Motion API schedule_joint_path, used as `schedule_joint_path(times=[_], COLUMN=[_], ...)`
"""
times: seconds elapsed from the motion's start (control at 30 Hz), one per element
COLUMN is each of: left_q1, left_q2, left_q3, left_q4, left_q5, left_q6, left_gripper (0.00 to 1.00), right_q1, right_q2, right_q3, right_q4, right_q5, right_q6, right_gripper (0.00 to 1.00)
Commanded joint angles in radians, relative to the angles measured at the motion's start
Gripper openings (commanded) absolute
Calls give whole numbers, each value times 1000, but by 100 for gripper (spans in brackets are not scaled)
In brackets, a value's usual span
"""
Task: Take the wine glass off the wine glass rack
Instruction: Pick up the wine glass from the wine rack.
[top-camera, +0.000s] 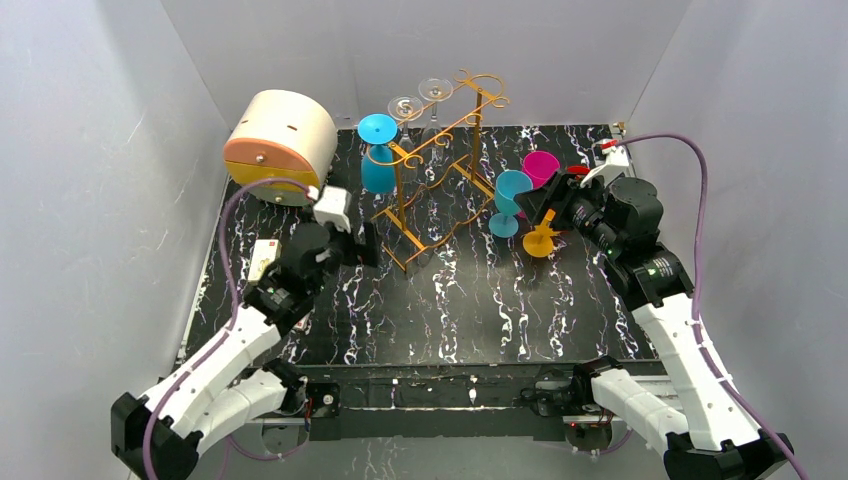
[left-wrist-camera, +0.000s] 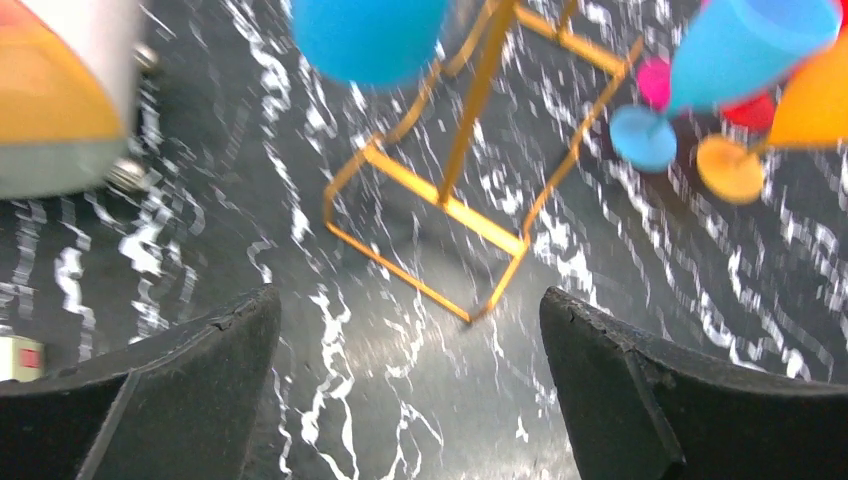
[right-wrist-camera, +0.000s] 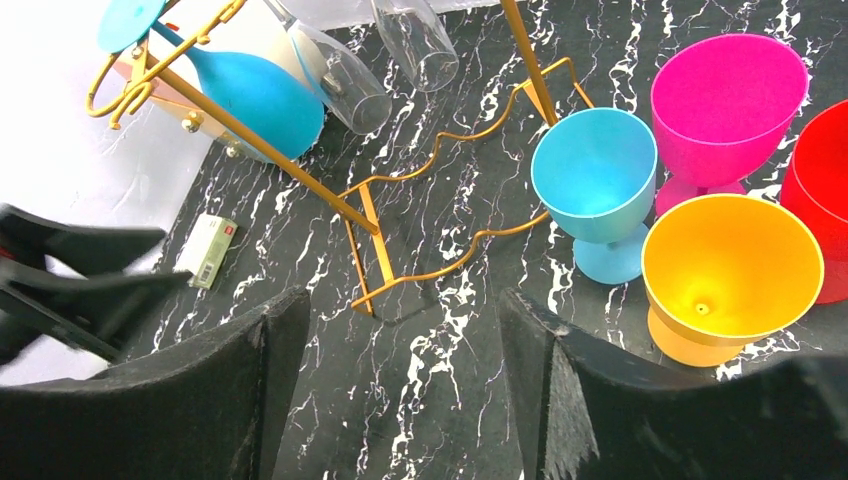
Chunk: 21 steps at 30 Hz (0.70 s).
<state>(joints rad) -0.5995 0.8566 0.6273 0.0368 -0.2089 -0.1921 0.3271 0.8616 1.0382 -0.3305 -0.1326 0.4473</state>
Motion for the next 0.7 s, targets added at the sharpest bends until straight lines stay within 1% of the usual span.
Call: schedule_joint_path(times=[0.0,0.1,0.17,0.23,0.3,0.37,0.5,0.67], left_q1=[70,186,283,382,447,467,477,483], left_q2=[14,80,106,151,238,317,427,553], left_q3=[243,389,463,543,648,735,832,950], left_q4=[-240,-322,-335,-326,-352,-361,-304,-324], left_q5=[-106,-9,68,230,395,489,651,736], left_q6=[-30,-43,-52,-70,-108,-145,-214,-267], left_gripper=[98,98,98,98,98,98,98,98], right_q1=[-5,-4,-4,-5,-4,-4,-3,-4], right_q2=[-17,-15,-13,-13,-14,-14,-14,-6], right_q3=[36,39,45,53,58,60,59,63], right_q4=[33,29,20,11,11,14,13,14], right_q5=[21,19,22,26,24,21,22,18], right_q6=[-2,-2,-6,-10,-9,-4,-6,-15], right_gripper=[78,80,81,81,81,82,83,84])
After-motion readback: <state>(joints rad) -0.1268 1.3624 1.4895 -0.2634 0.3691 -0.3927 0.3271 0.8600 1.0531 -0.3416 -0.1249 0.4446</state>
